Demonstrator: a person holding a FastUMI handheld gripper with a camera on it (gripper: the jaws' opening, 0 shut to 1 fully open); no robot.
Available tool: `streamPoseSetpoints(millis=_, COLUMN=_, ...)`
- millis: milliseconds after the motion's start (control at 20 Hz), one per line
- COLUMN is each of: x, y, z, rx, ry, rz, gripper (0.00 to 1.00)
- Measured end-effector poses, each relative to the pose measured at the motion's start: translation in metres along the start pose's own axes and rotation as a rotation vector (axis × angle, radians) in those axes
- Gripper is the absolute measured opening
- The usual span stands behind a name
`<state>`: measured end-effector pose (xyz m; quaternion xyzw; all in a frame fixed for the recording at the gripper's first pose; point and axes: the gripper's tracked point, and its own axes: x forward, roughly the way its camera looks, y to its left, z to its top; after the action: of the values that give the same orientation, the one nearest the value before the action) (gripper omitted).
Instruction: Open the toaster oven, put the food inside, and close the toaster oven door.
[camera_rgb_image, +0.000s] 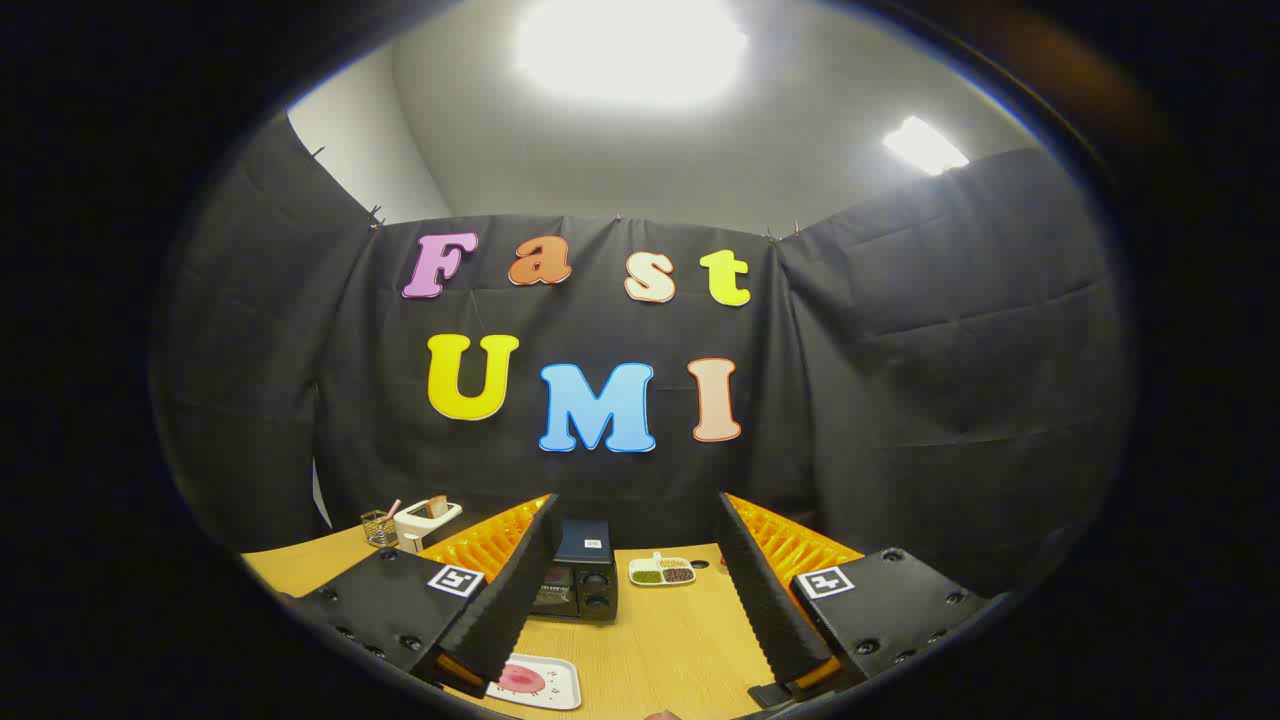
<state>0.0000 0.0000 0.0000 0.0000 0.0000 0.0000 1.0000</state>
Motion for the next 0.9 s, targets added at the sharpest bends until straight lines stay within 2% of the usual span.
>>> streamPoseSetpoints(millis=900, x=0.004, y=0.039, z=-0.001, rx=0.035, ry=0.005, rz=0.025, gripper=0.98)
